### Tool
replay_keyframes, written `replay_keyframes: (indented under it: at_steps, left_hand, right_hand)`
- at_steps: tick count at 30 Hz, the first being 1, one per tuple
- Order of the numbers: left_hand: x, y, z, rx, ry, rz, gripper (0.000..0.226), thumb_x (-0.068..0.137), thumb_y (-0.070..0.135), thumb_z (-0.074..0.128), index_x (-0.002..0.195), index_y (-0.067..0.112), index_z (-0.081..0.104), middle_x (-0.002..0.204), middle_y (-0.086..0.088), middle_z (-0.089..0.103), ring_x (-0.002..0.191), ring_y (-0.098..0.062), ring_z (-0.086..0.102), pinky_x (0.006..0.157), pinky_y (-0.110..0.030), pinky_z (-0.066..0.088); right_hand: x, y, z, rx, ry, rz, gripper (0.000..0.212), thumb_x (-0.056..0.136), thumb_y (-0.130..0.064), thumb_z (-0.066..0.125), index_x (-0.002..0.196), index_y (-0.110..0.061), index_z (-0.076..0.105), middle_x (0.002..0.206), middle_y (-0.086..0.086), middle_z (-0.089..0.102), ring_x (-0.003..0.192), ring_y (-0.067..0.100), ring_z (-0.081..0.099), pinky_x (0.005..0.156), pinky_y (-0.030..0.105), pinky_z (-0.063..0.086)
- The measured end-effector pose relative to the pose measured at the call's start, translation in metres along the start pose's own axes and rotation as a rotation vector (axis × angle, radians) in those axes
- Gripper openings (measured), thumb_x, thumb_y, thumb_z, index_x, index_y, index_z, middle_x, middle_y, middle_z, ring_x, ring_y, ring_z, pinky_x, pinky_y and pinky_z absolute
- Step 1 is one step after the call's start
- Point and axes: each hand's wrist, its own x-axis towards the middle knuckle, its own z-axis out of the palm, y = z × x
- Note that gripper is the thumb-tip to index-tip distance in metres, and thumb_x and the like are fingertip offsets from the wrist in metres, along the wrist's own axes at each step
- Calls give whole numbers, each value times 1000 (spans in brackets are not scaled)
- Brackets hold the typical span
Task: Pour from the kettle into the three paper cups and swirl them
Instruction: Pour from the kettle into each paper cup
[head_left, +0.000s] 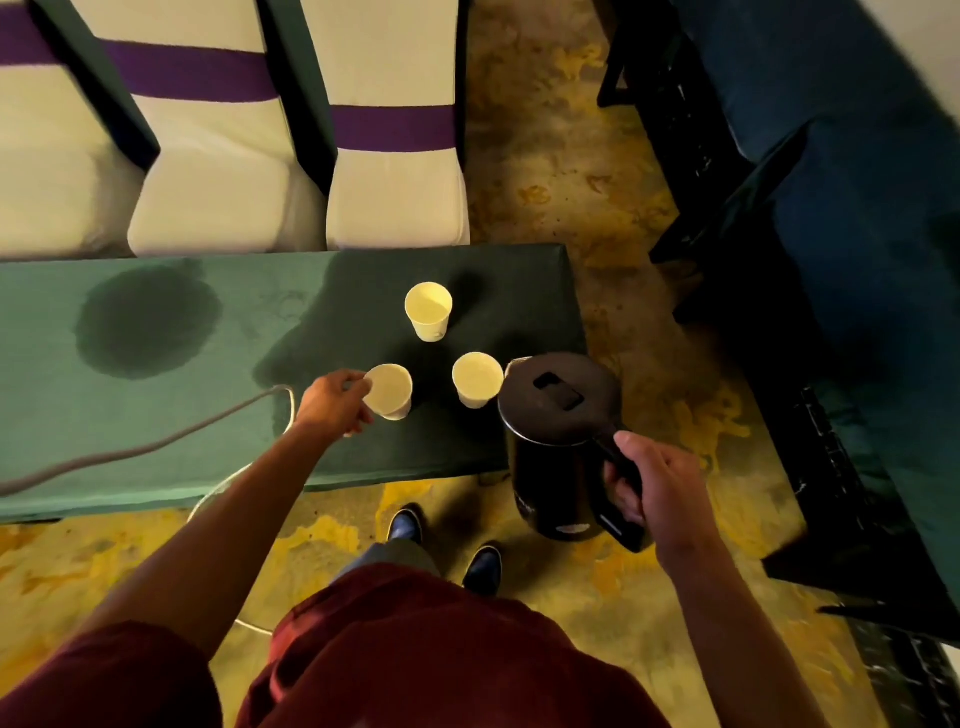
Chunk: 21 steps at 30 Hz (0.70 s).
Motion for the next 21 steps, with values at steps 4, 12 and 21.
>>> replay_keyframes:
  at_steps: [4,12,21]
  left_hand:
    - [8,-6,-1,-59,5,-16,29,101,30,52,124,17,63,73,-16,72,57,-24,63,59,-33,53]
    - [23,1,-14,-73,-58,-7,25,99,36,54,111,20,70,74,-23,72,52,-24,61,52,-28,52]
    - [30,-5,-21,-92,-49,-46,24,101,33,52,106,19,70,69,-14,74,55,-23,64,60,-33,55]
  right_hand:
    - [17,-8,-11,29,86,-30,48,88,-36,52,64,5,56,46,13,35,36,15,29,40,21,21]
    - [59,-31,4,80,150,-62,43,94,-33,48,66,-1,55,39,4,32,35,16,26,44,35,15]
    - [119,-50,22,114,195,-5,44,92,-43,51,63,-10,60,39,3,39,38,21,34,45,29,30]
